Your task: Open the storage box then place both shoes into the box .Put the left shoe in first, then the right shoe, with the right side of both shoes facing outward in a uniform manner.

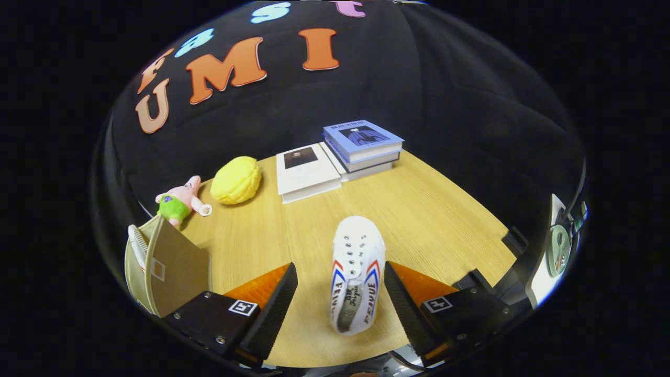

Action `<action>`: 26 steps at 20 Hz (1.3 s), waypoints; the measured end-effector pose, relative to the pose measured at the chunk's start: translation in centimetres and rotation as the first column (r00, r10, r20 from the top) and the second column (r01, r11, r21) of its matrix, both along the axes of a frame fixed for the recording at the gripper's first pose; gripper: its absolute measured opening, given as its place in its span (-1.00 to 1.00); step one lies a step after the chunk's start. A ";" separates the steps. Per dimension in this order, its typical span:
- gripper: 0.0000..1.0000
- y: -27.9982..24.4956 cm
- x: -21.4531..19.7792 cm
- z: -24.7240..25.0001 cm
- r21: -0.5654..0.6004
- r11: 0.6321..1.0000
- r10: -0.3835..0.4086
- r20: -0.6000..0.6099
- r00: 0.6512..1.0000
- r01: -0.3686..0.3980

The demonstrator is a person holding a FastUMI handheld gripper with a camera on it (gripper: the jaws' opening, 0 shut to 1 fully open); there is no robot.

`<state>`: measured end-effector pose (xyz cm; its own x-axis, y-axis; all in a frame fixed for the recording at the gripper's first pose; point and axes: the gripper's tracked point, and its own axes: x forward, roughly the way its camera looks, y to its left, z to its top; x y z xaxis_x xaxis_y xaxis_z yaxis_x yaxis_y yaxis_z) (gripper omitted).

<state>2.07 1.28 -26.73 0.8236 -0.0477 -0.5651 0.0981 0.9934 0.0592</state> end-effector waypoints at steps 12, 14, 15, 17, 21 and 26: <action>0.74 -4.7 -0.2 -7.8 0.057 0.993 -0.098 -0.129 0.987 0.107; 0.66 -4.4 0.2 -8.3 0.062 0.992 -0.100 -0.137 0.986 0.109; 0.64 -4.4 0.4 -8.5 0.064 0.991 -0.107 -0.139 0.984 0.117; 0.58 -4.2 0.7 -8.9 0.076 0.989 -0.112 -0.144 0.983 0.124; 0.25 -3.6 1.2 -9.5 0.107 0.985 -0.114 -0.155 0.981 0.132; -0.46 -2.8 1.8 -9.5 0.068 0.992 -0.098 -0.154 0.983 0.109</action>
